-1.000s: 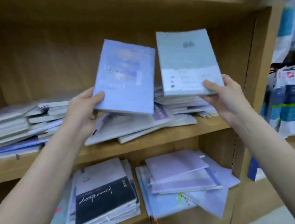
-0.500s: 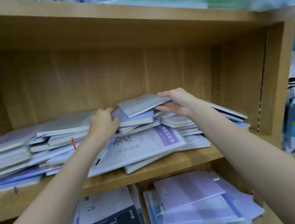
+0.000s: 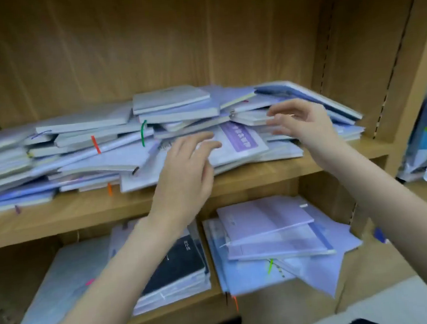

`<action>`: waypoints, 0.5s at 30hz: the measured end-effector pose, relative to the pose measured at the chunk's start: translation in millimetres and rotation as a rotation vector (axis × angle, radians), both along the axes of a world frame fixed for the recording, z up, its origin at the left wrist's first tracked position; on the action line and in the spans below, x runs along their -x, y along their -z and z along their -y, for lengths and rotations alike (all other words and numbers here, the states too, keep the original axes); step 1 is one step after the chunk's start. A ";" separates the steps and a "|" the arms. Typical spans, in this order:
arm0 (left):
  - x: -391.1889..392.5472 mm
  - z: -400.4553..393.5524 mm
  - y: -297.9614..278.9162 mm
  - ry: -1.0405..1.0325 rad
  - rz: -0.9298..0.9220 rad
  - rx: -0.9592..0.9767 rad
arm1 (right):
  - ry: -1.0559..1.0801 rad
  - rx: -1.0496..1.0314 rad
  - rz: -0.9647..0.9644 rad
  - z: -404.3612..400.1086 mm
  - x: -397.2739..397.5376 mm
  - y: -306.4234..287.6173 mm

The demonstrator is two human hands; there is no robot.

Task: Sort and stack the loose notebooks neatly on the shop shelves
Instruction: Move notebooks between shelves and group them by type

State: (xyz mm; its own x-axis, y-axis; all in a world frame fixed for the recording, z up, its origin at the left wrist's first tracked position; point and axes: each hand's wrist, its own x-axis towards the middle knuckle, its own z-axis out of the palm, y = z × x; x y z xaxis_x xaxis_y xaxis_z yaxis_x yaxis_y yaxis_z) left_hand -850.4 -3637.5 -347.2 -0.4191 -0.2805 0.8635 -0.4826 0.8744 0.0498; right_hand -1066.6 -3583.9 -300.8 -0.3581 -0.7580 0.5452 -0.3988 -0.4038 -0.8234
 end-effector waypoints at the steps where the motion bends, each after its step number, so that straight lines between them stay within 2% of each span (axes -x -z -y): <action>1: 7.5 -9.1 19.5 0.055 0.044 -0.001 | 0.000 0.007 0.028 -14.7 6.9 13.4; 5: 37.8 -5.3 103.8 0.081 0.351 -0.140 | 0.063 -0.162 0.042 -51.4 39.9 93.6; 8: 56.1 15.3 152.0 0.016 0.488 -0.327 | 0.110 -0.430 -0.148 -47.6 72.4 161.4; 11: 76.1 33.9 173.1 -0.041 0.611 -0.433 | 0.176 -0.605 -0.261 -26.0 107.1 210.7; 15: 107.1 65.6 194.2 -0.135 0.748 -0.616 | 0.240 -0.724 -0.212 19.5 139.8 251.4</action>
